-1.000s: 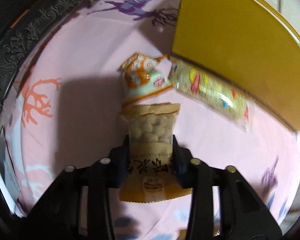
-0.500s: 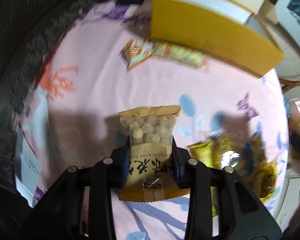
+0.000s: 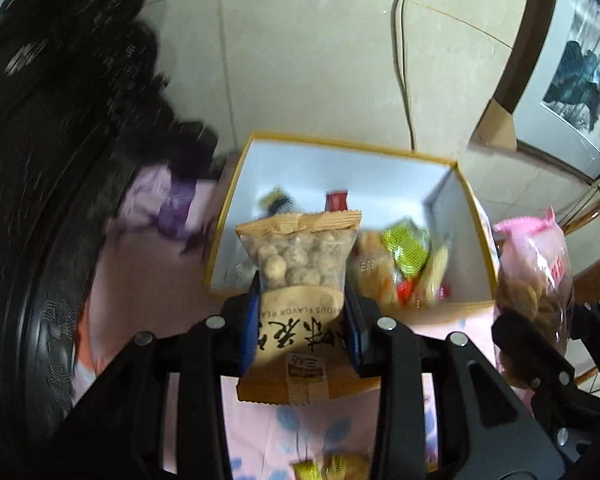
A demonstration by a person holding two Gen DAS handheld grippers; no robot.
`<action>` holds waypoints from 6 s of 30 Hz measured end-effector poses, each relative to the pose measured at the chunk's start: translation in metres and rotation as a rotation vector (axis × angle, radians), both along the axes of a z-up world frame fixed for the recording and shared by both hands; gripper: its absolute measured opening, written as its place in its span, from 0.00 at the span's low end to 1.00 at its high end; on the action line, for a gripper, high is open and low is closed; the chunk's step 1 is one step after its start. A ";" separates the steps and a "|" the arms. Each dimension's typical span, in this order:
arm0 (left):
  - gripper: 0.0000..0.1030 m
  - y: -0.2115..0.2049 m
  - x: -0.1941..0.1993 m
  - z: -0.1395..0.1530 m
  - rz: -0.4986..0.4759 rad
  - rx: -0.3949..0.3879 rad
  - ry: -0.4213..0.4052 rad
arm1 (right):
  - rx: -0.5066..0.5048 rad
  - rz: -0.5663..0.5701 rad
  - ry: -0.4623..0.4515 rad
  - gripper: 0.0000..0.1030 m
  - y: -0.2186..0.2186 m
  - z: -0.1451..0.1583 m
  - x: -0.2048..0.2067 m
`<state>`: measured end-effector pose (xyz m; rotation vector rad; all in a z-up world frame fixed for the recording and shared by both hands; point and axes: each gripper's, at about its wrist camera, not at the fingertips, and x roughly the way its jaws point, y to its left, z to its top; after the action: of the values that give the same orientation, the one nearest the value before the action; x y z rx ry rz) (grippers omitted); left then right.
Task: Organize snacks
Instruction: 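Carry both bags over the yellow box and open both grippers, then grasp the yellow cake bag with right gripper while left gripper grasps the yellow cheese stick, then lower both snacks into the yellow box and open both grippers, then grasp the white-ball candy bag with right gripper while left gripper grasps the round cake bag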
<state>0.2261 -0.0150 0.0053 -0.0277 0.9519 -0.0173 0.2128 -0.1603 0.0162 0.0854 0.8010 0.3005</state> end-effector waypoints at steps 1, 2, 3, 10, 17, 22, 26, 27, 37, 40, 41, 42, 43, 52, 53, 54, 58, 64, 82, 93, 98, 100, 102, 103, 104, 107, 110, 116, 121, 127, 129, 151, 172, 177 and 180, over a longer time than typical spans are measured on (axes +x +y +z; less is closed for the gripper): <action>0.34 -0.001 0.013 0.001 0.005 0.004 0.001 | 0.001 -0.014 0.004 0.48 -0.002 0.000 0.009; 0.34 -0.001 0.023 0.001 0.009 0.001 0.005 | -0.001 -0.033 0.013 0.48 -0.005 -0.002 0.022; 0.34 -0.002 0.029 -0.001 0.010 -0.002 0.009 | -0.001 -0.045 0.025 0.48 -0.007 -0.004 0.030; 0.34 -0.001 0.053 -0.004 0.013 0.003 0.012 | 0.024 -0.095 0.072 0.48 -0.017 -0.016 0.063; 0.38 -0.003 0.073 0.000 0.018 0.009 0.002 | 0.010 -0.116 0.049 0.50 -0.014 -0.007 0.079; 0.98 0.004 0.075 0.015 0.117 0.074 -0.096 | -0.070 -0.181 0.011 0.94 -0.016 0.002 0.081; 0.98 0.006 0.072 0.020 0.098 0.072 -0.102 | -0.082 -0.174 0.002 0.95 -0.019 0.005 0.074; 0.98 0.006 0.071 0.021 0.096 0.074 -0.104 | -0.080 -0.173 0.003 0.95 -0.019 0.006 0.072; 0.98 0.004 0.002 0.013 0.040 0.089 -0.070 | -0.107 -0.061 0.078 0.96 -0.036 -0.006 -0.007; 0.98 0.005 -0.043 -0.019 -0.013 0.106 -0.006 | -0.129 -0.038 0.199 0.96 -0.057 -0.048 -0.060; 0.98 0.006 -0.062 -0.035 -0.028 0.112 0.023 | -0.132 -0.039 0.246 0.96 -0.066 -0.064 -0.078; 0.98 0.007 -0.074 -0.046 -0.036 0.116 0.044 | -0.130 -0.049 0.292 0.96 -0.074 -0.079 -0.098; 0.98 0.011 -0.095 -0.063 -0.045 0.109 0.076 | -0.112 -0.060 0.352 0.96 -0.083 -0.098 -0.122; 0.98 0.045 -0.187 -0.152 -0.035 0.115 0.337 | -0.091 -0.022 0.508 0.96 -0.073 -0.170 -0.215; 0.98 0.048 -0.190 -0.155 -0.026 0.111 0.354 | -0.100 -0.023 0.496 0.93 -0.070 -0.174 -0.215; 0.98 0.049 -0.193 -0.156 -0.023 0.104 0.361 | -0.112 -0.019 0.487 0.86 -0.067 -0.179 -0.213; 0.98 0.045 -0.203 -0.159 -0.046 0.104 0.369 | -0.137 -0.012 0.513 0.72 -0.058 -0.204 -0.208; 0.98 0.022 -0.211 -0.178 -0.100 0.110 0.405 | -0.120 0.023 0.504 0.39 -0.047 -0.204 -0.209; 0.97 -0.005 -0.198 -0.221 -0.107 0.083 0.469 | -0.049 -0.090 0.481 0.39 -0.070 -0.177 -0.228; 0.20 0.007 -0.205 -0.202 -0.153 0.023 0.393 | -0.046 -0.070 0.459 0.39 -0.063 -0.171 -0.223; 0.20 0.039 -0.210 -0.179 -0.098 -0.039 0.353 | -0.033 -0.068 0.459 0.39 -0.062 -0.170 -0.219; 0.20 0.039 -0.218 -0.169 -0.084 -0.055 0.340 | -0.030 -0.062 0.460 0.39 -0.060 -0.170 -0.217; 0.20 0.046 -0.216 -0.157 -0.076 -0.064 0.318 | -0.026 -0.051 0.460 0.39 -0.057 -0.169 -0.212; 0.20 0.046 -0.213 -0.148 -0.079 -0.062 0.304 | -0.024 -0.044 0.460 0.39 -0.055 -0.168 -0.209; 0.20 0.042 -0.216 -0.141 -0.080 -0.058 0.289 | -0.019 -0.034 0.460 0.39 -0.052 -0.166 -0.204; 0.20 0.029 -0.196 -0.114 -0.101 -0.041 0.230 | -0.019 0.000 0.430 0.39 -0.037 -0.152 -0.183; 0.20 0.014 -0.163 -0.093 -0.117 -0.033 0.183 | -0.008 0.025 0.385 0.39 -0.025 -0.129 -0.152; 0.20 0.002 -0.081 -0.049 -0.078 -0.043 0.090 | 0.024 0.012 0.236 0.39 -0.005 -0.068 -0.058; 0.20 -0.005 -0.007 -0.024 -0.066 -0.044 0.067 | 0.031 -0.022 0.187 0.39 -0.001 -0.039 0.010; 0.20 -0.002 0.035 -0.010 -0.065 -0.054 0.042 | 0.019 -0.038 0.146 0.39 -0.005 -0.023 0.044; 0.20 0.000 0.045 -0.011 -0.065 -0.057 0.045 | 0.018 -0.042 0.143 0.39 -0.006 -0.024 0.050; 0.95 0.025 0.068 0.012 0.079 -0.115 -0.011 | 0.034 -0.130 0.113 0.74 -0.027 -0.003 0.069; 0.95 0.021 -0.129 -0.103 -0.058 0.024 0.210 | -0.150 0.060 0.535 0.79 -0.021 -0.193 -0.129; 0.95 0.025 -0.137 -0.107 -0.063 0.020 0.227 | -0.200 0.056 0.514 0.79 -0.016 -0.201 -0.126; 0.95 0.025 -0.137 -0.102 -0.066 0.020 0.215 | -0.208 0.051 0.525 0.79 -0.017 -0.208 -0.121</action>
<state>0.0887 0.0101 -0.0967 0.0204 1.1682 -0.0664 0.0913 -0.1773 -0.1921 -0.0560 1.3531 0.2432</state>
